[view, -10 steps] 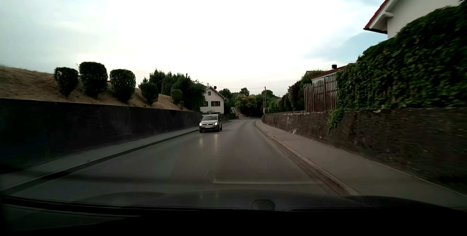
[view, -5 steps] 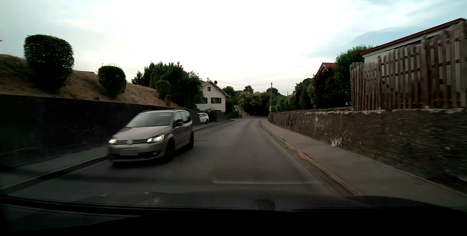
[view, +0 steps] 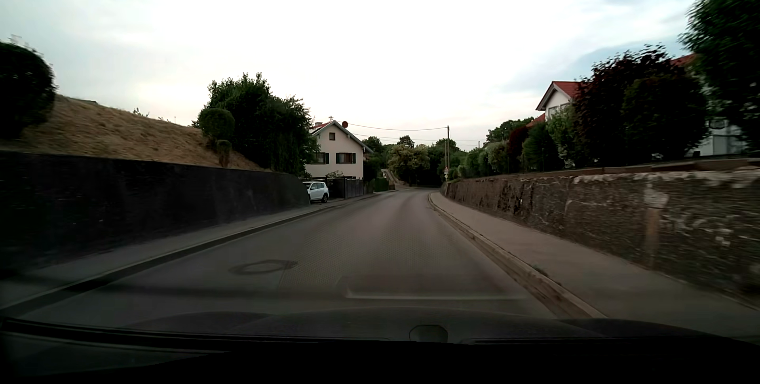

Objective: Follow the waypoints while adhering to traffic rules and regulations

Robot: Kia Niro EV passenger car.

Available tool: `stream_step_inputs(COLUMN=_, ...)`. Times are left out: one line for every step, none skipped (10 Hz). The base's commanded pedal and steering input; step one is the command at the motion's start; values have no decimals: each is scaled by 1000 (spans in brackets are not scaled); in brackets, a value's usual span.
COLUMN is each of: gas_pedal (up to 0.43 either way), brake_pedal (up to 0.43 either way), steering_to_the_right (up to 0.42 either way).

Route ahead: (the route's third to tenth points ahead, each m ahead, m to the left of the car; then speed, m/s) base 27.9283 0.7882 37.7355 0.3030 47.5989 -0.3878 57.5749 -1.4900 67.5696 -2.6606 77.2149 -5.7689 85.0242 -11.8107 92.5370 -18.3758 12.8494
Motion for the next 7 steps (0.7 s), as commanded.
stream_step_inputs(gas_pedal=59, brake_pedal=6, steering_to_the_right=8)
stream_step_inputs(gas_pedal=59, brake_pedal=6, steering_to_the_right=8)
stream_step_inputs(gas_pedal=59, brake_pedal=6, steering_to_the_right=8)
stream_step_inputs(gas_pedal=59, brake_pedal=6, steering_to_the_right=8)
stream_step_inputs(gas_pedal=59, brake_pedal=6, steering_to_the_right=8)
stream_step_inputs(gas_pedal=59, brake_pedal=6, steering_to_the_right=8)
stream_step_inputs(gas_pedal=59, brake_pedal=6, steering_to_the_right=8)
